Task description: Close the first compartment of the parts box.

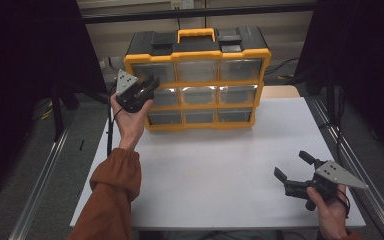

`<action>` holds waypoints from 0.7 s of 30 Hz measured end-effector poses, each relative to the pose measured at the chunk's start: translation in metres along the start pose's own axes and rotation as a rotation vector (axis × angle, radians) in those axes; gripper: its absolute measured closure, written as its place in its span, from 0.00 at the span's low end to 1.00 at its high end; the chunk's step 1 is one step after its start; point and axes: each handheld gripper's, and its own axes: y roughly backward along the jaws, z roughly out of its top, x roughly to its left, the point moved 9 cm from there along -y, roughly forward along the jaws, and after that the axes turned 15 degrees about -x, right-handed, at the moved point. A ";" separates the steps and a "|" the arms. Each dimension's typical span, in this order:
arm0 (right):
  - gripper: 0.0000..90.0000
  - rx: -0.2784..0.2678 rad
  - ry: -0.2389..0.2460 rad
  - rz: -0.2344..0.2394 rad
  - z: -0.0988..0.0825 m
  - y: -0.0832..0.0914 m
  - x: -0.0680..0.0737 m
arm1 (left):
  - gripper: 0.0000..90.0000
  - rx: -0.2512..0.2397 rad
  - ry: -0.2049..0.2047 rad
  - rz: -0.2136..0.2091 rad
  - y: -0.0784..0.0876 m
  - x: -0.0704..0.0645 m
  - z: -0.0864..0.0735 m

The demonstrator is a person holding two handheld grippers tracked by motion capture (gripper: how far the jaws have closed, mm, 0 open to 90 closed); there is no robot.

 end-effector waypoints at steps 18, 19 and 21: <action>0.01 0.002 0.001 0.004 0.000 0.000 0.000 | 0.11 0.014 -0.036 0.072 0.022 -0.002 -0.021; 0.01 0.003 0.001 0.001 0.000 0.000 0.000 | 0.08 0.014 -0.036 0.072 0.022 -0.002 -0.021; 0.01 0.003 -0.002 -0.004 -0.001 0.000 0.000 | 0.06 0.010 -0.029 0.069 0.026 -0.004 -0.026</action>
